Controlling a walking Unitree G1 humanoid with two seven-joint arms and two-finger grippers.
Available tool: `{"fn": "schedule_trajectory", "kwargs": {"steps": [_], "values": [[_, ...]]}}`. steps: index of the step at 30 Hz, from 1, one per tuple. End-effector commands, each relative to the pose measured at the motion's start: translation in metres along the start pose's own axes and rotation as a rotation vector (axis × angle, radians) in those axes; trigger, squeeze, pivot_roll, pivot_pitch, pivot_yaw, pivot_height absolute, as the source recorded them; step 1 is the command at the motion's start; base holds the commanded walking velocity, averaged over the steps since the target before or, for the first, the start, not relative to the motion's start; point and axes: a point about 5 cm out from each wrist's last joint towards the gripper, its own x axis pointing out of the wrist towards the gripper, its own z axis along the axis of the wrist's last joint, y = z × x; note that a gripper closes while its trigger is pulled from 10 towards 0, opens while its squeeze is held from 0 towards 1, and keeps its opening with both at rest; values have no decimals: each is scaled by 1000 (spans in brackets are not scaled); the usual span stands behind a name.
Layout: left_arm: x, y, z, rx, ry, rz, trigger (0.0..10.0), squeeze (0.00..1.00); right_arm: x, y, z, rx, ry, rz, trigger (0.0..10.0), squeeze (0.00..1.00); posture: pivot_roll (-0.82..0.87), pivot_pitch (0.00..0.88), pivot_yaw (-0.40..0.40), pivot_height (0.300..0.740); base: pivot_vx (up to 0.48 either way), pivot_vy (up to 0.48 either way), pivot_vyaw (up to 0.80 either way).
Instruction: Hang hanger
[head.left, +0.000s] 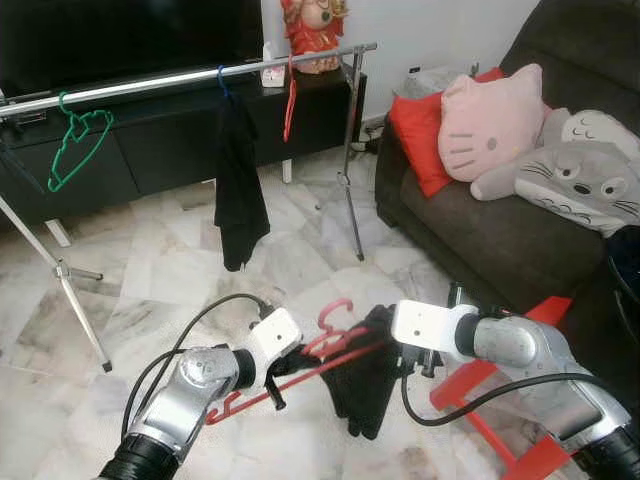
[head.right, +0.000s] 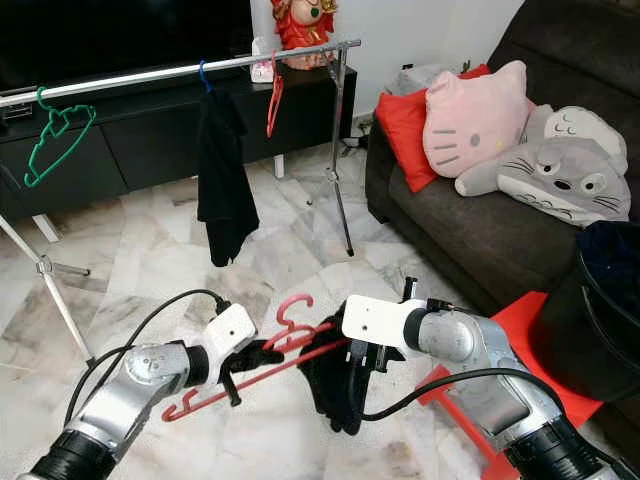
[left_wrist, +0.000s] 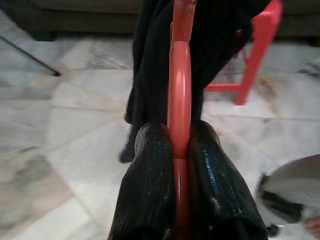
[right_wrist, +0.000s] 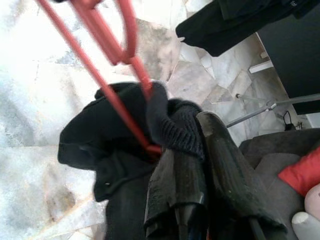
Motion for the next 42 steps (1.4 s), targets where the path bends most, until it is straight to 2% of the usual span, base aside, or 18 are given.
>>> {"fn": "schedule_trajectory", "kwargs": {"steps": [1, 12, 20, 30, 37, 40, 42], "values": [[-3, 8, 4, 19, 5, 26, 10000, 0, -2, -3, 8, -17, -32, -10, 10000, 0, -146, 0, -45, 740, 0, 0, 0], [-15, 16, -14, 42, 119, 58, 10000, 0, -2, -5, 3, -15, -10, -17, 10000, 0, -142, 0, -47, 740, 0, 0, 0], [-18, 20, -15, 46, 130, 77, 10000, 0, -3, -6, -2, -18, 11, -19, 10000, 0, -138, 0, -48, 740, 0, 0, 0], [-13, 16, -6, 30, 75, 54, 10000, 0, -3, -3, 2, -19, -7, 3, 10000, 0, -141, 0, -48, 740, 0, 0, 0], [-9, 15, 18, 11, -92, 56, 10000, 0, -3, -2, 11, -24, -44, 19, 10000, 0, -142, 0, -48, 740, 0, 0, 0], [-8, 16, 23, 1, -126, 62, 10000, 0, -3, -2, 11, -23, -40, 16, 10000, 0, -141, 0, -48, 740, 0, 0, 0], [-9, 13, 25, -11, -137, 24, 10000, 0, -3, -1, 9, -25, -36, 18, 10000, 0, -142, 0, -48, 740, 0, 0, 0]]}}
